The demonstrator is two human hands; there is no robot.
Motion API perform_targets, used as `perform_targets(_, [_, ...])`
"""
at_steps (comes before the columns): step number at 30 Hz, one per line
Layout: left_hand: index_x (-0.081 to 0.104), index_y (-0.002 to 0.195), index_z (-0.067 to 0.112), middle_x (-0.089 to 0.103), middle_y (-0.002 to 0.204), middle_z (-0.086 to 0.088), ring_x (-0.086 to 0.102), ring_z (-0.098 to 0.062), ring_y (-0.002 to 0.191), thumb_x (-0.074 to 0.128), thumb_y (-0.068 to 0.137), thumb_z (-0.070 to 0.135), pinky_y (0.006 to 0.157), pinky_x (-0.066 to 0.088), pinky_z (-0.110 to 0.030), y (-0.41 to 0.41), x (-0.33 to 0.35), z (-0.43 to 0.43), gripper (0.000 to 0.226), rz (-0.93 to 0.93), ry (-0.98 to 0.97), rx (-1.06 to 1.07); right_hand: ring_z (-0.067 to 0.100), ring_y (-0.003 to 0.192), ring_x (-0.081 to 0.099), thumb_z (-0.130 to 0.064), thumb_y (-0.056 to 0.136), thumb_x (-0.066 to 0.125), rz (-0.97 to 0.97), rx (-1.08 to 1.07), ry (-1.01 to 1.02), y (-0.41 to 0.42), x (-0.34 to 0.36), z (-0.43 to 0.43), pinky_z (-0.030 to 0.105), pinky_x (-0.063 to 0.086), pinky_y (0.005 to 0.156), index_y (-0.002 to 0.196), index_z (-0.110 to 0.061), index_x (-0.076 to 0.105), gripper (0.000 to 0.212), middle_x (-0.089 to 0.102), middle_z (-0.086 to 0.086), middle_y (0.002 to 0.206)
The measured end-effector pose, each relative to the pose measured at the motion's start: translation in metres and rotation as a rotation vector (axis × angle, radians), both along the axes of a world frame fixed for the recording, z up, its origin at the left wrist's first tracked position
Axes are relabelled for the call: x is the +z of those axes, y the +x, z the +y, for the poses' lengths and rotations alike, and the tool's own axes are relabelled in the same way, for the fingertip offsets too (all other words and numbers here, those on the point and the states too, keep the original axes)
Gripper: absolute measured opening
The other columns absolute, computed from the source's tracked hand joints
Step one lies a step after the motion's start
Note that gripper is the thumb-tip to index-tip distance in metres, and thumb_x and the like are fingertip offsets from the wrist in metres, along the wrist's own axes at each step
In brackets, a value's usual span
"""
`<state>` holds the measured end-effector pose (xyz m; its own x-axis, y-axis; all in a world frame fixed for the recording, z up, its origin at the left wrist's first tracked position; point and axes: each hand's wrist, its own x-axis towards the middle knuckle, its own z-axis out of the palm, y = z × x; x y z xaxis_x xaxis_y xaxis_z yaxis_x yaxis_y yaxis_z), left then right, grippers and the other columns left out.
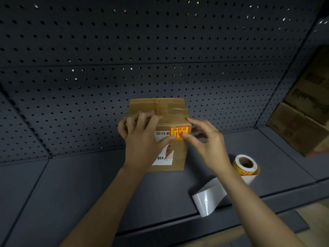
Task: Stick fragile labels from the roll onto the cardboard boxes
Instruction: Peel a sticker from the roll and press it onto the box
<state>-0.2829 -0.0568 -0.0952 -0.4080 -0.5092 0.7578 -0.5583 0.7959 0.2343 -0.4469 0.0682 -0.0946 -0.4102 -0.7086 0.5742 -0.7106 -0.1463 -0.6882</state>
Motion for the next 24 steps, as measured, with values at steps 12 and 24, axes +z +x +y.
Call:
perform_targets(12, [0.053, 0.12, 0.029, 0.056, 0.125, -0.002, 0.041, -0.027, 0.118, 0.054, 0.074, 0.077, 0.102, 0.034, -0.06, 0.003, 0.005, 0.004, 0.067, -0.071, 0.007, 0.015, 0.002, 0.103, 0.059, -0.033, 0.087, 0.07, 0.009, 0.006, -0.019, 0.003, -0.002, -0.002, 0.025, 0.054, 0.089, 0.128, -0.033, 0.057, 0.044, 0.056, -0.014, 0.113])
perform_targets(24, [0.034, 0.145, 0.038, 0.023, 0.155, 0.011, 0.016, -0.013, 0.143, 0.05, 0.076, 0.061, 0.117, 0.025, -0.054, 0.041, 0.025, 0.044, 0.074, 0.401, 0.725, -0.12, 0.02, 0.127, 0.057, -0.026, 0.103, 0.05, -0.756, 0.051, 0.036, -0.026, 0.026, -0.045, 0.042, 0.045, 0.11, 0.135, -0.021, 0.057, 0.033, 0.06, 0.008, 0.138])
